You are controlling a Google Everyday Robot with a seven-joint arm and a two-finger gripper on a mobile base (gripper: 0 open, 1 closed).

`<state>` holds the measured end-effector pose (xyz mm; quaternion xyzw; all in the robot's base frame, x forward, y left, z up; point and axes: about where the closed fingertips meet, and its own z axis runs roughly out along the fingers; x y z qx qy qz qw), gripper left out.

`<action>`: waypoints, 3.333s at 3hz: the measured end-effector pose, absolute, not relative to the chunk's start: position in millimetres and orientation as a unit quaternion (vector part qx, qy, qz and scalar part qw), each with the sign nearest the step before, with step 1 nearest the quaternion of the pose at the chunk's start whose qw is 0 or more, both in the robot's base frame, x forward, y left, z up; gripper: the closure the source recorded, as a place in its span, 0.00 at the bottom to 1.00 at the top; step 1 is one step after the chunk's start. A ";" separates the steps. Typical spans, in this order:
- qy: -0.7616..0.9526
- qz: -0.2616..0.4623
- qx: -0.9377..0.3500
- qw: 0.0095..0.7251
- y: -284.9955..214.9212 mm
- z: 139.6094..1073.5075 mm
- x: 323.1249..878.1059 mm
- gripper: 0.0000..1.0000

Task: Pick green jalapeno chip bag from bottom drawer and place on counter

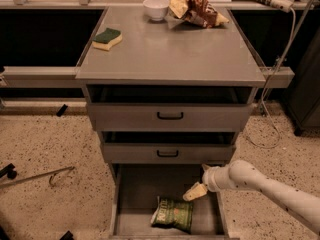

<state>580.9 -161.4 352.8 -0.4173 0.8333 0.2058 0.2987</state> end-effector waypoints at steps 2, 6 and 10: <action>0.840 0.227 -0.405 0.280 -167.8 311.1 566.5 0.00; 0.826 0.279 -0.410 0.269 -174.0 180.9 529.3 0.00; 0.804 0.320 -0.427 0.262 -125.5 162.9 503.1 0.00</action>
Offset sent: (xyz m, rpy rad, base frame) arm -0.0408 -0.0233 -0.1183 0.0679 0.1668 -0.0234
